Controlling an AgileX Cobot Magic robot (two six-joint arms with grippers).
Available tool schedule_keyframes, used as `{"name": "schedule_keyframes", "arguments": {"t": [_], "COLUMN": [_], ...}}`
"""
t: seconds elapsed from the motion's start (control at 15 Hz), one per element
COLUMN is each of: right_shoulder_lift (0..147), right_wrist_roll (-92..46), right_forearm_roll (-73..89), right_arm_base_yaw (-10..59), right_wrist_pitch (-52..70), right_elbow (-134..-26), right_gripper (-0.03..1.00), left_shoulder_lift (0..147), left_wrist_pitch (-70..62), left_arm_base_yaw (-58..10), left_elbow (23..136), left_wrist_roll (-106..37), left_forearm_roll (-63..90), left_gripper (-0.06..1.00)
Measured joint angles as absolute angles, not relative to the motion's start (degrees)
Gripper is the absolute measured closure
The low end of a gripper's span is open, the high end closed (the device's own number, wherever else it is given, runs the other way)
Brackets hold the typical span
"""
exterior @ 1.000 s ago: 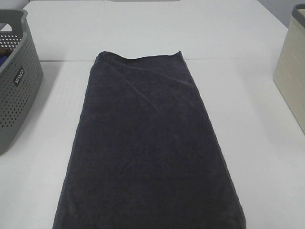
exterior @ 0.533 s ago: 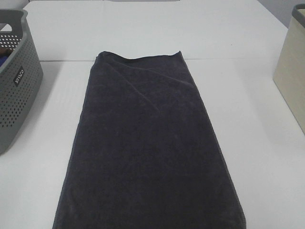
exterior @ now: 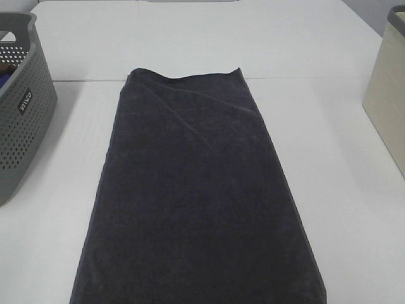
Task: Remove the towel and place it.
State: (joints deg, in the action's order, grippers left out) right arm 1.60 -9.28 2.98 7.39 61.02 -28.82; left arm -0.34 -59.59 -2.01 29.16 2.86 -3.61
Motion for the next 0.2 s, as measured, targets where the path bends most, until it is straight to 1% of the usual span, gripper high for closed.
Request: {"name": "schedule_keyframes", "arguments": {"t": [0.2], "right_shoulder_lift": [1.6], "right_wrist_roll": [-9.28], "right_forearm_roll": [2.98], "right_arm_base_yaw": [7.39], "right_wrist_pitch": [61.02], "right_elbow": [-28.82], "right_gripper": [0.29], "left_shoulder_lift": [-0.34], "left_wrist_pitch": [-59.59], "left_arm_base_yaw": [0.92], "left_elbow": [29.16], "left_wrist_roll": [2.81], "left_forearm_roll": [-2.41], "left_gripper": [0.36]}}
